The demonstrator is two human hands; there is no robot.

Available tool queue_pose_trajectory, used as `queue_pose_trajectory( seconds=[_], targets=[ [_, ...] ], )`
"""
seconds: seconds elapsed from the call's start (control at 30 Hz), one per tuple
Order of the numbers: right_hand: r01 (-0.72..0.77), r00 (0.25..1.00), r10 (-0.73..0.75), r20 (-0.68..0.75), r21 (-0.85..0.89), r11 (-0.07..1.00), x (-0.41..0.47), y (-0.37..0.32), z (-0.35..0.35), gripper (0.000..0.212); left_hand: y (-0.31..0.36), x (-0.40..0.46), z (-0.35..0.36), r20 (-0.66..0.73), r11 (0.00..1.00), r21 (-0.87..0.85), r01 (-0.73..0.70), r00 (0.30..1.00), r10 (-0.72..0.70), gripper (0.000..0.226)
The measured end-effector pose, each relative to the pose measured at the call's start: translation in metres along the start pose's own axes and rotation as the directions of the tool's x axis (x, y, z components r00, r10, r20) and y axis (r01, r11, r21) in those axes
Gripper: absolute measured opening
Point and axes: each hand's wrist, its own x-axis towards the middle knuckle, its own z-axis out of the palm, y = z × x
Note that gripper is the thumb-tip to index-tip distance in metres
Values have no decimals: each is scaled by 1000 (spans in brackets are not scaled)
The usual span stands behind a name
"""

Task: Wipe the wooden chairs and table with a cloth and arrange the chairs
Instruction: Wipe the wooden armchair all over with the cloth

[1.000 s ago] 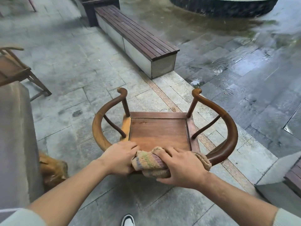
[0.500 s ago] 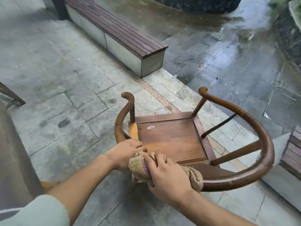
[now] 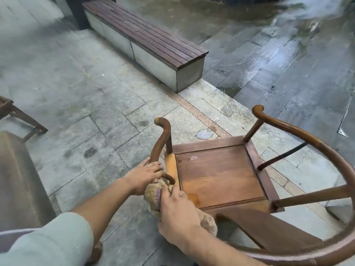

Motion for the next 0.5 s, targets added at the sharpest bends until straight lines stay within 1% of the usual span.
queue_pose_trajectory(
  seconds=[0.07, 0.1, 0.17, 0.23, 0.3, 0.37, 0.43, 0.5],
  targets=[
    [7, 1000, -7, -10, 29, 1000, 14, 6, -2, 72, -8, 20, -12, 13, 999, 29, -32, 999, 32, 74],
    [18, 1000, -18, -9, 44, 999, 15, 13, -4, 77, -14, 30, -16, -3, 998, 36, -50, 999, 50, 71],
    [40, 998, -42, 49, 42, 998, 5, 27, -3, 85, -20, 42, -15, -18, 993, 49, -104, 994, 105, 60],
    [38, 989, -44, 141, 43, 998, -3, 28, 4, 87, -29, 48, -3, -14, 983, 48, -180, 983, 180, 55],
    [-31, 982, 25, 185, 31, 999, 9, 21, 11, 91, -52, 62, 5, -85, 959, 48, -278, 956, 281, 52],
    [-113, 974, 108, 198, 16, 993, 32, 8, 13, 95, -77, 78, 9, -142, 930, 40, -364, 920, 366, 57],
    [-220, 965, 207, 164, 65, 973, 71, -14, 15, 95, -99, 95, 16, -125, 896, 64, -440, 887, 445, 69],
    [-341, 939, 326, 112, 170, 925, 118, -32, 15, 93, -117, 112, 23, -62, 865, 64, -498, 863, 501, 74]
  ],
)
